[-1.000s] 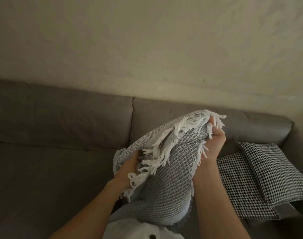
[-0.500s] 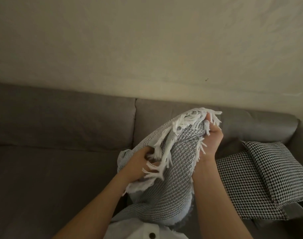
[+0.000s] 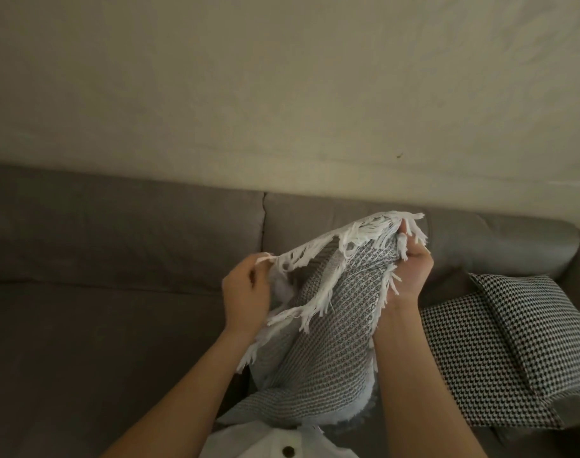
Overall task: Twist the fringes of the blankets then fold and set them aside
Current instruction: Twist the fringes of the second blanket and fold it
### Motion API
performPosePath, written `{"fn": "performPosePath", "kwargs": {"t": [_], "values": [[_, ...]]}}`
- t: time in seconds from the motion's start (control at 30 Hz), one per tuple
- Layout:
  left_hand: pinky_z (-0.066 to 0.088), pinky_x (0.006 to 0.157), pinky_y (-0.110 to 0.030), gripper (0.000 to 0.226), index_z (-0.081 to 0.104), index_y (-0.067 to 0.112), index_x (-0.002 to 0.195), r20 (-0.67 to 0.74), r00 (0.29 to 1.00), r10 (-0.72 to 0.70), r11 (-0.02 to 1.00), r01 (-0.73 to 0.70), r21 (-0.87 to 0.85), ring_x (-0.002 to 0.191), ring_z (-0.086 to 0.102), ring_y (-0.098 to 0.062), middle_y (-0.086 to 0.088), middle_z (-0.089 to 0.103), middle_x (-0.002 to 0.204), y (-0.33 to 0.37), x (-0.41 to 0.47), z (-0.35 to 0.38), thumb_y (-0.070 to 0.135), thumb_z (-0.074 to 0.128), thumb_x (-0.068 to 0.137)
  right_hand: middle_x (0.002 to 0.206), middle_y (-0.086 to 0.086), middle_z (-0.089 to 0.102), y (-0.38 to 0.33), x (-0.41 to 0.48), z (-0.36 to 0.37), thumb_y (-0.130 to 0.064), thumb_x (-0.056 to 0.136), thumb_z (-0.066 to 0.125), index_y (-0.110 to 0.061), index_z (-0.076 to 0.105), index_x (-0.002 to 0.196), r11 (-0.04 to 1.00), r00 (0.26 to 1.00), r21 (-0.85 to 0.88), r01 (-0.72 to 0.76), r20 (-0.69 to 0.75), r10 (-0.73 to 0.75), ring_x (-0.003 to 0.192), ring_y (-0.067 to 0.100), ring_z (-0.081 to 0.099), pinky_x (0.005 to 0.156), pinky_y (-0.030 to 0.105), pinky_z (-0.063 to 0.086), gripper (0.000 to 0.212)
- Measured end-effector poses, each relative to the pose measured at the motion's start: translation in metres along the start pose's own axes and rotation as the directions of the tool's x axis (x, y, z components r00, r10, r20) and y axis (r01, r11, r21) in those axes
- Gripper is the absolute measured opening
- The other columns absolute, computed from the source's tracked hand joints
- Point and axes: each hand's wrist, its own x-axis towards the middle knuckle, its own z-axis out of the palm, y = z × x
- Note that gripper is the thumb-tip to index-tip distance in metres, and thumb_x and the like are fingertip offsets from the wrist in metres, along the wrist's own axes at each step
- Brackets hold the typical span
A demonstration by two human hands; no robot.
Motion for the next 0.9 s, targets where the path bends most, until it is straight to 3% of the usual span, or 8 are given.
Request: {"fn": "performPosePath", "kwargs": {"t": [0.07,0.17,0.33,0.43,0.57,0.7,0.83,0.9], "values": [[0.054,0.08,-0.019,0.028,0.08,0.017,0.109,-0.129,0.99,-0.055,0.998,0.051,-0.038,0.089,0.07,0.0,0.011,0.077,0.097,0.001,0.011,-0.009,0.011,0.053,0.108,0.051,-0.007,0.038,-0.002,-0.011,0.011,0.001,0.084,0.042,-0.019,0.036,0.057,0.995,0.997,0.098,0.015,0.078,-0.023,0.048,0.008,0.038,0.049,0.021,0.044,0.033],[0.055,0.084,-0.035,0.031,0.075,0.015,0.099,-0.073,0.992,-0.108,0.993,0.104,-0.058,0.091,0.07,-0.011,0.004,0.075,0.094,0.001,0.028,-0.016,0.016,0.046,0.11,0.057,-0.006,0.035,0.0,-0.014,0.018,0.002,0.1,0.028,-0.02,0.029,0.063,0.994,0.997,0.099,-0.048,0.071,0.041,0.05,0.008,0.035,0.048,0.022,0.041,0.042],[0.038,0.064,-0.037,0.035,0.042,0.017,0.078,-0.007,1.0,-0.008,0.992,0.007,-0.126,0.065,0.041,-0.008,0.002,0.046,0.074,0.017,0.019,-0.016,0.011,0.036,0.112,0.057,-0.005,0.044,0.003,-0.015,0.029,-0.002,0.104,0.03,-0.019,0.042,0.057,0.988,0.989,0.116,-0.098,0.123,0.084,0.049,0.009,0.045,0.05,0.022,0.047,0.052],[0.039,0.053,-0.045,0.029,0.042,0.021,0.085,0.125,0.975,0.184,0.982,-0.177,-0.065,0.055,0.039,-0.009,0.002,0.045,0.065,0.02,0.016,-0.023,0.038,0.047,0.108,0.058,-0.005,0.046,0.003,-0.011,0.032,-0.001,0.103,0.03,-0.019,0.045,0.055,0.989,0.986,0.118,-0.091,0.15,0.073,0.05,0.009,0.047,0.051,0.023,0.047,0.053],[0.045,0.056,-0.033,0.059,0.046,0.028,0.108,0.368,0.912,0.181,0.93,-0.28,0.237,0.067,0.055,-0.015,0.007,0.056,0.084,0.007,0.011,-0.032,0.076,0.068,0.081,0.06,-0.006,0.037,0.007,-0.006,0.032,0.001,0.098,0.03,-0.021,0.027,0.065,0.988,0.977,0.109,-0.108,0.193,0.085,0.054,0.009,0.034,0.053,0.025,0.037,0.04],[0.051,0.06,-0.024,0.061,0.045,0.025,0.126,0.317,0.875,0.366,0.86,-0.448,0.245,0.075,0.065,-0.011,0.011,0.061,0.101,-0.009,-0.006,-0.028,0.058,0.073,0.084,0.059,-0.005,0.039,0.009,-0.006,0.036,0.002,0.099,0.029,-0.018,0.029,0.067,0.985,0.976,0.12,-0.123,0.197,0.098,0.05,0.009,0.038,0.049,0.024,0.041,0.038],[0.045,0.049,-0.026,0.046,0.047,0.021,0.119,0.373,0.77,0.518,0.73,-0.625,0.278,0.065,0.064,-0.02,-0.001,0.06,0.119,-0.025,-0.007,-0.017,0.019,0.081,0.088,0.062,-0.004,0.044,0.008,-0.002,0.034,-0.002,0.1,0.036,-0.018,0.041,0.064,0.989,0.984,0.093,-0.112,0.148,0.098,0.053,0.011,0.045,0.054,0.025,0.046,0.04],[0.042,0.041,-0.031,0.046,0.045,0.022,0.109,0.376,0.791,0.482,0.708,-0.605,0.364,0.053,0.057,-0.023,0.001,0.054,0.122,-0.034,-0.005,-0.012,0.01,0.083,0.086,0.063,-0.004,0.046,0.008,-0.001,0.035,-0.004,0.101,0.038,-0.017,0.044,0.065,0.99,0.983,0.079,-0.116,0.149,0.104,0.054,0.012,0.047,0.054,0.026,0.047,0.038]]}}
